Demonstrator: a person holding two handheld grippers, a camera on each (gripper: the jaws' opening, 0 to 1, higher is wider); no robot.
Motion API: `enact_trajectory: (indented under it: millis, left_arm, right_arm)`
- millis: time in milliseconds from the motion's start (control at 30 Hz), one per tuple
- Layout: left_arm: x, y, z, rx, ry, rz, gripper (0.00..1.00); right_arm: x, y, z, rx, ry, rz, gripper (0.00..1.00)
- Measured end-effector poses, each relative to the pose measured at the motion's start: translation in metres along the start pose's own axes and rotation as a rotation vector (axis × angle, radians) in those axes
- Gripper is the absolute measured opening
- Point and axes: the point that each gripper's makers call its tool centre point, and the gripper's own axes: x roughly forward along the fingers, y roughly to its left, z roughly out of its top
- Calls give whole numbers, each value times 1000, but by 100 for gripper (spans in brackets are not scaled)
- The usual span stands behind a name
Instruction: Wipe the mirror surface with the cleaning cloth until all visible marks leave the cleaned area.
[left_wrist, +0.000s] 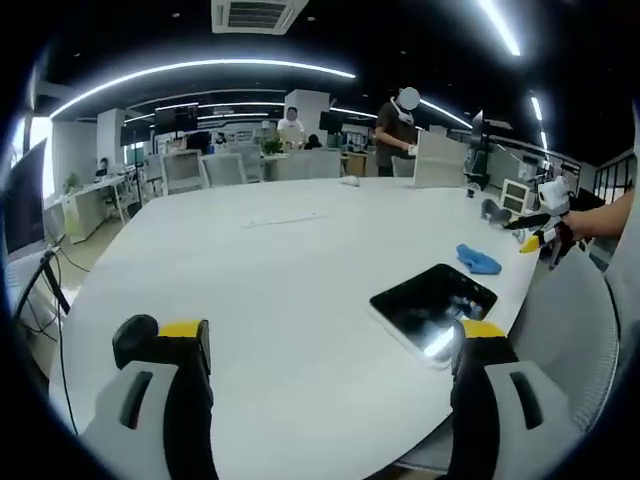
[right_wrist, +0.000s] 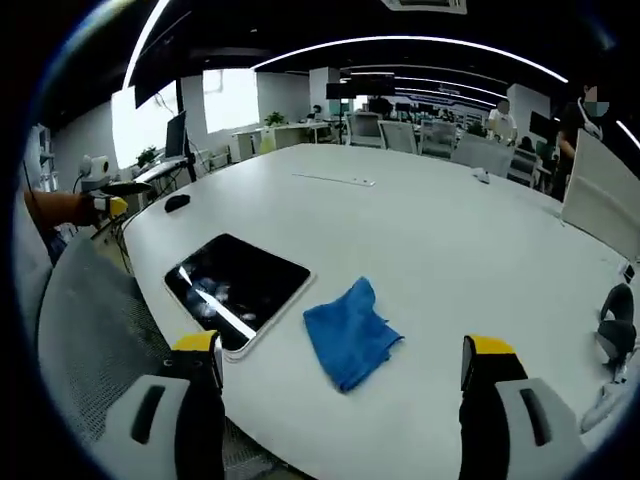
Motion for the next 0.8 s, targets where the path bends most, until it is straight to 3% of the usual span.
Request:
enact_trajectory:
  millis: [200, 333, 800]
  left_arm:
    - [0, 19, -9, -15, 19, 15, 99]
    - [3, 24, -5, -21, 11, 20, 99]
    - [11, 27, -2, -19, 9, 14, 99]
  right_arm:
    - [-25, -23, -15, 73, -7, -49, 99]
    - [-30, -32, -18, 95, -9, -72, 99]
    - [-28, -33, -14, 100, -24, -79, 99]
